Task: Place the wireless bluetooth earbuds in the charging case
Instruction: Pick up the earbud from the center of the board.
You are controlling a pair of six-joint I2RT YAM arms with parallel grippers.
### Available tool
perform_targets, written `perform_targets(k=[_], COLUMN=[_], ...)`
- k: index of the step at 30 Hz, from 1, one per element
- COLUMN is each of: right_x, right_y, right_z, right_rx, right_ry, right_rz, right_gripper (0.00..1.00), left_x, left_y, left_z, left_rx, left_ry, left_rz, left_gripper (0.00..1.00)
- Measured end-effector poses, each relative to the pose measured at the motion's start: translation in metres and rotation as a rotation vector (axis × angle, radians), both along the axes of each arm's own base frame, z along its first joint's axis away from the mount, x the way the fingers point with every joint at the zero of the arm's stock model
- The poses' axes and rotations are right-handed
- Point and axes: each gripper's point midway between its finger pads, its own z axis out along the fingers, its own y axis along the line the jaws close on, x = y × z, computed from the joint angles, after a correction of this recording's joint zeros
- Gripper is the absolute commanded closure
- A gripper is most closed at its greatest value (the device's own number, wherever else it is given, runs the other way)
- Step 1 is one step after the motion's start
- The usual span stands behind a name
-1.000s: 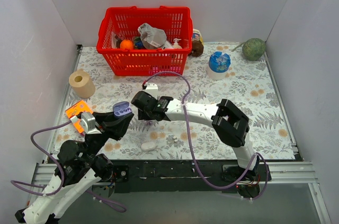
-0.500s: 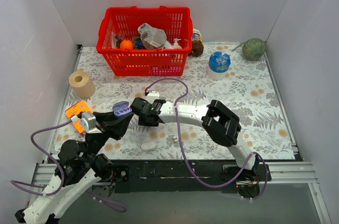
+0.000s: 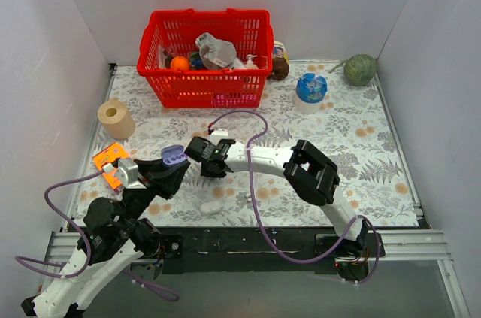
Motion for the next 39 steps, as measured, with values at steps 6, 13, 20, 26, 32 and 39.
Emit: perform_targets(k=[6,13,20,26,32,39], right_x=[0.001,0.001,-0.001,-0.007,-0.010,-0.006], right_y=[0.000,0.000,-0.003,-0.015,-0.019,-0.013], right_z=[-0.001,-0.001,0.000,0.002,0.011,0.014], right_rx=[-0.004,-0.007,-0.010,-0.012,0.011,0.038], right_ry=[-0.006,-0.010,-0.008,0.001,-0.004,-0.014], right_rz=[0.014,0.025,0.028,0.019,0.012,0.014], right_gripper=[0.61,0.57,0.57,0.57,0.57,0.55], left_x=[0.000,0.000,0.000,-0.001,-0.001,-0.001], left_y=[0.000,0.000,0.000,-0.001,-0.001,-0.001], left_z=[0.000,0.000,0.000,0.000,0.000,0.000], left_rx=[-0.002,-0.005,-0.005,-0.006,-0.011,-0.011], left_ry=[0.001,0.004,0.004,0.004,0.008,0.008], left_rz=[0.000,-0.002,-0.003,-0.005,-0.008,-0.011], left_gripper=[1.00,1.00,1.00,1.00,1.00,1.00])
